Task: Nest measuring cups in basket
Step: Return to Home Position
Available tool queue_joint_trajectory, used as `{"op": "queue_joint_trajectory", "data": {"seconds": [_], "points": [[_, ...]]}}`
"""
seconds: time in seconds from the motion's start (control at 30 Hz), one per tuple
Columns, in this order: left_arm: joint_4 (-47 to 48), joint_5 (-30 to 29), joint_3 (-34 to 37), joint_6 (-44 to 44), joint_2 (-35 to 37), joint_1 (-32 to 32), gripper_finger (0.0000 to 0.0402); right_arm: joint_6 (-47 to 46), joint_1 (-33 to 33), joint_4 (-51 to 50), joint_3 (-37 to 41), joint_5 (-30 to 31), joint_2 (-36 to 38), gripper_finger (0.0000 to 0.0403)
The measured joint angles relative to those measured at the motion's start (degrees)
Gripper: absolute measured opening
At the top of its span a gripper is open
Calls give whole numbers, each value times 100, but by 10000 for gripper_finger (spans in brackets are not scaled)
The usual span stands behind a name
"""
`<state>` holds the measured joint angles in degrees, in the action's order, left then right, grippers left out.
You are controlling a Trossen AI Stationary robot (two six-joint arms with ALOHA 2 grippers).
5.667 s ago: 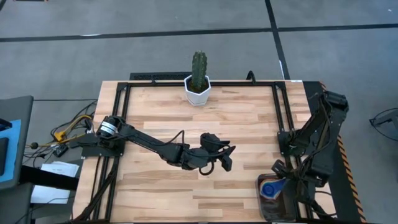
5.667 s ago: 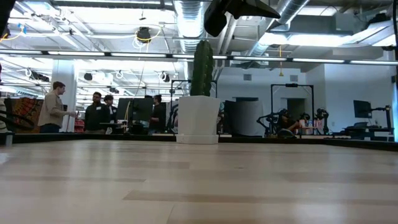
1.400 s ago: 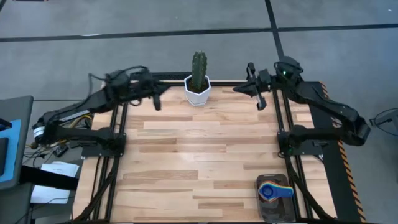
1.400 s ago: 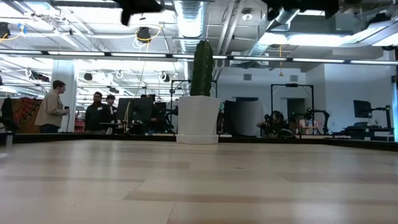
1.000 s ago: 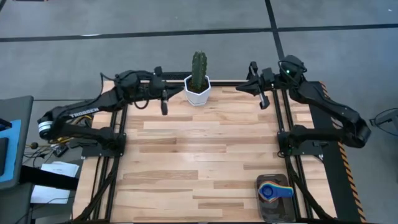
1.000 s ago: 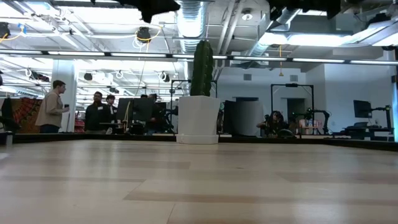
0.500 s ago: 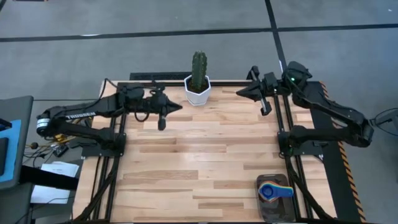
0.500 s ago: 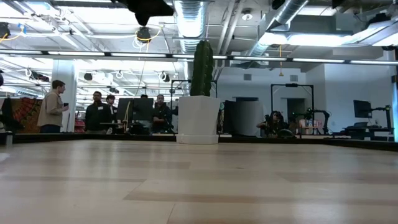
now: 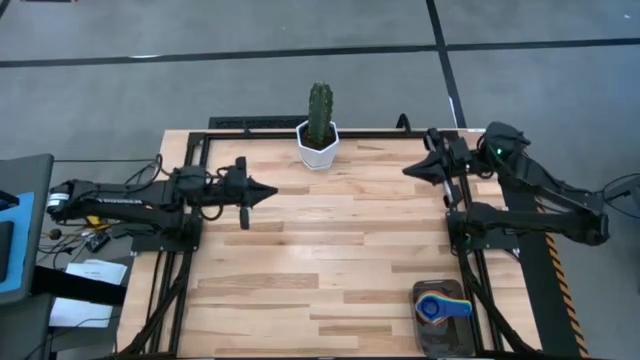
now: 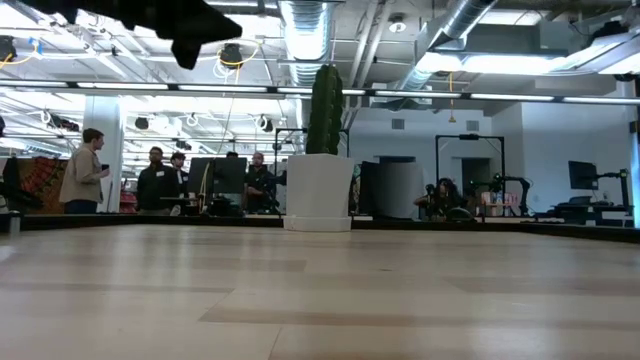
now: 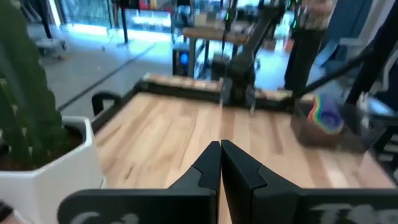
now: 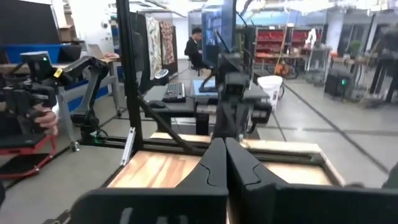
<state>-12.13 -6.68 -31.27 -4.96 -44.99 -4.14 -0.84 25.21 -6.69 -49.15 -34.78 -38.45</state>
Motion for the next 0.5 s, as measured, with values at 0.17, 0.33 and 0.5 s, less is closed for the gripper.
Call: {"op": "queue_joint_trajectory", "data": {"seconds": [0.17,0.33,0.5], "points": [[-119,-224,256,-90,440,309,0,-322,-920,329,612,880,294,4],[-523,-1202,638,25,674,1051,0,-363,-1866,973,1175,1538,426,3],[-554,-1976,816,165,858,1398,0,-370,-2512,1025,1677,2310,872,3]]}}
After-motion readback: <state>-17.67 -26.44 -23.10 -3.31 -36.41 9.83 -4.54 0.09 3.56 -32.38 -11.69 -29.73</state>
